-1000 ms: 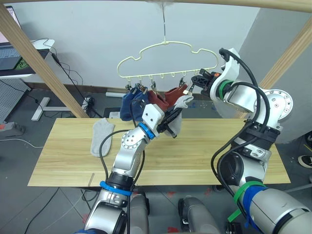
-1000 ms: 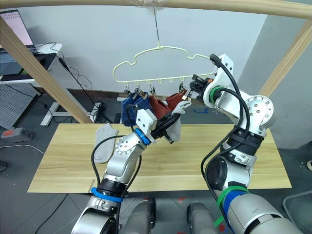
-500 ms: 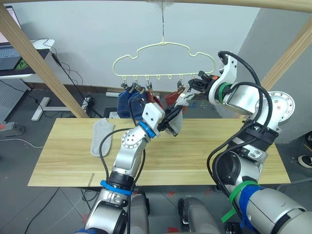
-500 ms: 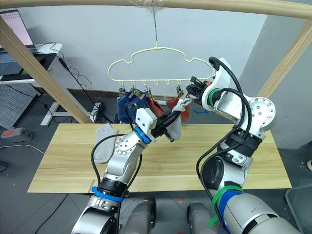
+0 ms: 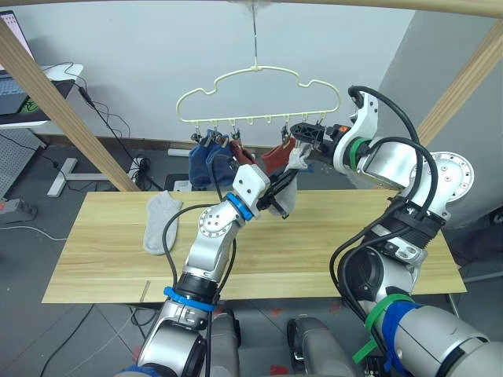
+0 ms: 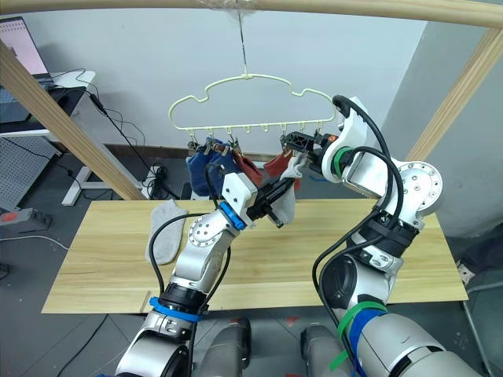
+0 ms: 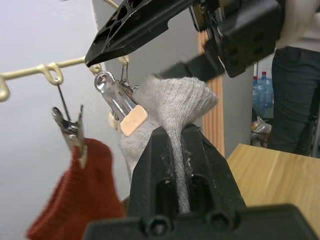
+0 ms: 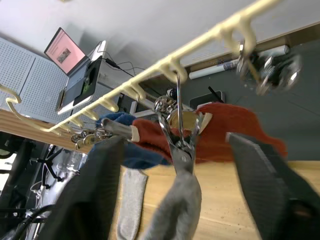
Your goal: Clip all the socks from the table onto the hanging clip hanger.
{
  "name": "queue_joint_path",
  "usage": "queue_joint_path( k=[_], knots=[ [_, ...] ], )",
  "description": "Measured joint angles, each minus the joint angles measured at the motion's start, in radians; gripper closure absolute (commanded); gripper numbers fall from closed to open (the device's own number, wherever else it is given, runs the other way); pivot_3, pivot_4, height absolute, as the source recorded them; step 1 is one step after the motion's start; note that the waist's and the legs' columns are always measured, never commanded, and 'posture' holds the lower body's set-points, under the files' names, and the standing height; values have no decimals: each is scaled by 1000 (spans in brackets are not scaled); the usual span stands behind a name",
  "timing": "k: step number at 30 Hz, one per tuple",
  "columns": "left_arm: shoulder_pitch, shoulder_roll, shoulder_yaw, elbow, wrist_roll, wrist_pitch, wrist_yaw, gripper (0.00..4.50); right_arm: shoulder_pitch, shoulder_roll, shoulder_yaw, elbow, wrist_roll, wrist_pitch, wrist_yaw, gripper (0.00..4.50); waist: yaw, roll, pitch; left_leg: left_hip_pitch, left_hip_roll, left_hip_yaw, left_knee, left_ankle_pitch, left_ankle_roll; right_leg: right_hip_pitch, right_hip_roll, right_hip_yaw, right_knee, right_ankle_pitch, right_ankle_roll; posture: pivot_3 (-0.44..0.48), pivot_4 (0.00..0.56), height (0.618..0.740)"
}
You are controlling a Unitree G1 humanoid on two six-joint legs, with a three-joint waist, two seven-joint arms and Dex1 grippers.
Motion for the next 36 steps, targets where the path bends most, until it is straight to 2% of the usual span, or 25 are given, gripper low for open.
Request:
queue_joint_path(
  k=[4, 6, 7, 10, 16, 19, 22, 26, 30, 33, 36],
  knots=[
    [-3, 1, 3, 10, -1, 16, -7, 4500, 28, -60, 31, -58, 5, 0, 39, 57, 2, 0, -1, -1, -1, 0, 1, 0, 0, 0, 0, 0, 0, 1, 1, -31, 171, 740],
    [-15, -1, 15, 33, -17, 49, -5, 3954, 88, -145, 96, -126, 18, -2, 91, 0, 2, 1, -1, -2, -1, -1, 1, 0, 0, 0, 0, 0, -1, 1, 2, -49, 187, 740],
    [-19, 0, 25, 43, -25, 64, -6, 3830, 114, -179, 123, -152, 25, -6, 113, 0, -2, 1, -1, -2, -1, 0, 1, 0, 0, 0, 0, 1, -1, 0, 2, -53, 190, 740],
    [-45, -5, 50, 77, -76, 131, -20, 2924, 214, -286, 239, -240, 35, -54, 183, 0, -7, 1, -1, -1, -1, 0, 2, 0, 0, -1, 0, 1, 0, -1, 4, -68, 183, 740],
    [-68, 2, 105, 81, -179, 263, -56, 1098, 418, -348, 438, -362, -39, -276, 211, 0, -31, 1, -1, -1, 0, -1, 2, 0, 0, 0, 1, 1, 1, -1, 4, -85, 183, 740],
    [-34, 74, 152, 2, -251, 380, -59, 121, 508, -348, 543, -368, -117, -427, 197, 0, -51, 1, -1, 0, 0, -1, 2, 0, 0, 0, 1, 1, 2, -1, 4, -73, 181, 740],
    [41, 193, 208, -123, -317, 513, -70, 52, 561, -322, 606, -353, -194, -567, 174, 0, -61, 2, -2, 1, 1, -1, 2, 0, -1, 0, 1, 1, 4, -1, 4, -54, 172, 740],
    [116, 285, 250, -255, -393, 668, -60, 52, 584, -300, 679, -311, -279, -734, 163, 0, -50, -1, -4, 1, 0, -2, 3, 1, -2, 0, 1, 0, 5, -1, 5, -21, 155, 740],
    [135, 374, 301, -367, -462, 839, 6, 0, 593, -254, 729, -240, -343, -884, 151, 906, -42, -5, -7, 1, 0, -3, 6, 2, -3, 2, 0, 0, 5, 0, 6, 6, 149, 740],
    [157, 458, 314, -410, -459, 948, 65, 0, 593, -232, 751, -167, -395, -964, 134, 906, -32, -6, -8, 2, 0, -2, 7, 2, -3, 2, 0, 1, 6, 0, 6, 51, 137, 740],
    [198, 492, 330, -465, -463, 965, 71, 0, 584, -212, 754, -91, -433, -1027, 118, 906, -20, -9, -10, 3, 0, -2, 7, 2, -3, 2, 0, 1, 7, 1, 4, 77, 141, 740]
  ],
)
